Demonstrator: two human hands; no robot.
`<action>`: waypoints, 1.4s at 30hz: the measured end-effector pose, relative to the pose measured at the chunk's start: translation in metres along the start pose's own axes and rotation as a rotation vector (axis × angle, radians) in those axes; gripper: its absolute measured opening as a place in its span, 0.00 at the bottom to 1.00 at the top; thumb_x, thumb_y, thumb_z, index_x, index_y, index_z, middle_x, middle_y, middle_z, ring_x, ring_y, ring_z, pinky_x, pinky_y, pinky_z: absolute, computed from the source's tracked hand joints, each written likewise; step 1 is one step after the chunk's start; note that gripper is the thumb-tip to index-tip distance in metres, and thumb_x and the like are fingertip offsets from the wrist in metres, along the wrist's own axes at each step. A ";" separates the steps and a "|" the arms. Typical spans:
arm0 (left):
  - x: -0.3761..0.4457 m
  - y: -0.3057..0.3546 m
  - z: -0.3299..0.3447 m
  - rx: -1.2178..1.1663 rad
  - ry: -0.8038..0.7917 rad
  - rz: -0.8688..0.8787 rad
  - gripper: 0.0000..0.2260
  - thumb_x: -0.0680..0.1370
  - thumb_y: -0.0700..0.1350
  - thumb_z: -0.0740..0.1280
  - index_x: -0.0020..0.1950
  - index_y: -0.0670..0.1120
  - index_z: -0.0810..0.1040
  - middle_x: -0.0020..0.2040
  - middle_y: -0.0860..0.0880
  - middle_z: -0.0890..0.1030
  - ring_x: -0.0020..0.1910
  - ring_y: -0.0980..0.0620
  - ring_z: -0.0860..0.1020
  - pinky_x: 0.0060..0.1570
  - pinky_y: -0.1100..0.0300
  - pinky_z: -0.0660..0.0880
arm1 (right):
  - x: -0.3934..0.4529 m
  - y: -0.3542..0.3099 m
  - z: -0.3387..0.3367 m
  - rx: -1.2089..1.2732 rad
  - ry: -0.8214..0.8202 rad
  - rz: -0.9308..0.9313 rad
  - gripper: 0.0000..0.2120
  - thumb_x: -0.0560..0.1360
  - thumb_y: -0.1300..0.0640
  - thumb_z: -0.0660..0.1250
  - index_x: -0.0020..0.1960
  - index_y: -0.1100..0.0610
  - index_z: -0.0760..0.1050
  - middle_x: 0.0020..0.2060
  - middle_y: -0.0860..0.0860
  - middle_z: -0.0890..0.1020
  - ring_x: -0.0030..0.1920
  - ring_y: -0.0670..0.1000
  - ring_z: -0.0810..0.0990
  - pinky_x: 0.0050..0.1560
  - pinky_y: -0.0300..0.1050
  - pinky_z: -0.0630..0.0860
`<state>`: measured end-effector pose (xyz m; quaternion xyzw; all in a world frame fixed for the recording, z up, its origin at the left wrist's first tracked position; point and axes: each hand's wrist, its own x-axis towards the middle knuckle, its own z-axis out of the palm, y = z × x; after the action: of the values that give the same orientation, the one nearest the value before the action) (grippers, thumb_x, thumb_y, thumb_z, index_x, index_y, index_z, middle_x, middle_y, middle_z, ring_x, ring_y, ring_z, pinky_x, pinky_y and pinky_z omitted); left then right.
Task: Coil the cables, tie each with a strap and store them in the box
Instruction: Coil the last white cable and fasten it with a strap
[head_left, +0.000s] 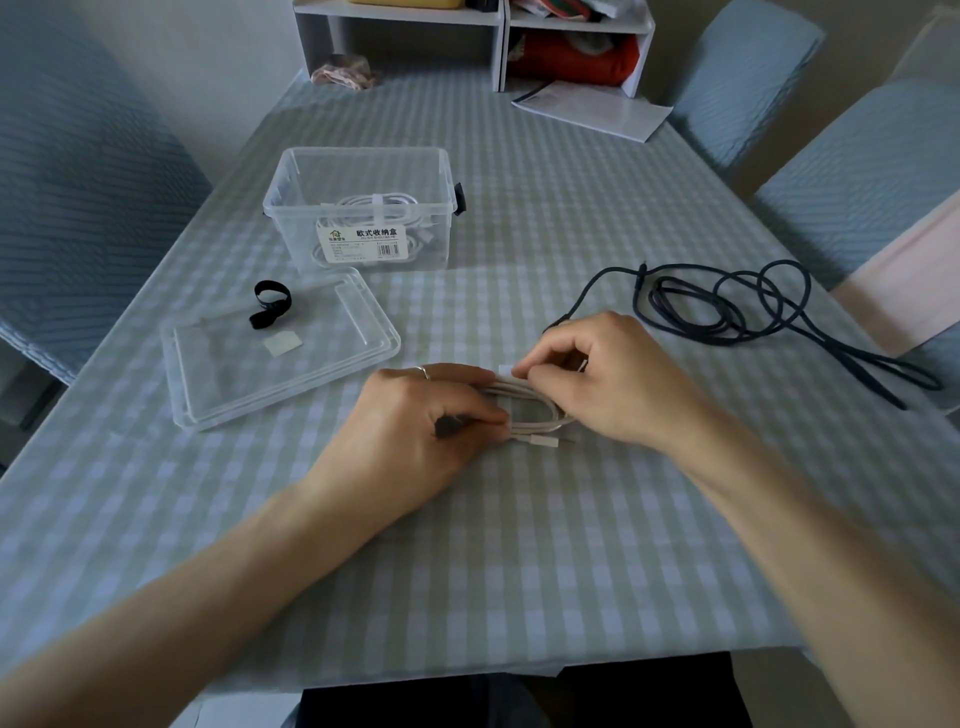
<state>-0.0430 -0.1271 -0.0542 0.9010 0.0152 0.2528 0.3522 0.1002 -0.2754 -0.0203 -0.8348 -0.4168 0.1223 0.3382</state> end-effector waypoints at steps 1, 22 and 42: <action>0.001 -0.001 -0.001 -0.001 -0.005 0.007 0.04 0.71 0.40 0.78 0.44 0.47 0.88 0.52 0.53 0.85 0.46 0.60 0.83 0.50 0.70 0.76 | 0.004 -0.001 -0.001 -0.005 -0.014 0.029 0.08 0.75 0.54 0.69 0.41 0.53 0.85 0.33 0.47 0.85 0.32 0.47 0.81 0.34 0.41 0.75; 0.004 0.000 -0.003 -0.028 -0.067 -0.046 0.04 0.70 0.41 0.79 0.44 0.47 0.88 0.52 0.51 0.85 0.52 0.66 0.80 0.53 0.76 0.70 | 0.053 -0.060 -0.005 -0.507 -0.397 0.256 0.09 0.75 0.54 0.70 0.53 0.57 0.81 0.49 0.53 0.84 0.51 0.53 0.83 0.53 0.47 0.81; 0.002 0.002 -0.002 0.043 0.012 -0.021 0.04 0.69 0.41 0.79 0.43 0.47 0.88 0.51 0.57 0.84 0.51 0.64 0.81 0.51 0.75 0.74 | 0.004 -0.032 -0.003 0.190 0.001 0.065 0.12 0.71 0.68 0.73 0.49 0.54 0.79 0.34 0.49 0.85 0.34 0.38 0.81 0.36 0.27 0.73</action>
<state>-0.0426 -0.1267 -0.0504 0.9068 0.0323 0.2538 0.3351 0.0848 -0.2604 0.0037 -0.8122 -0.3757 0.1720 0.4117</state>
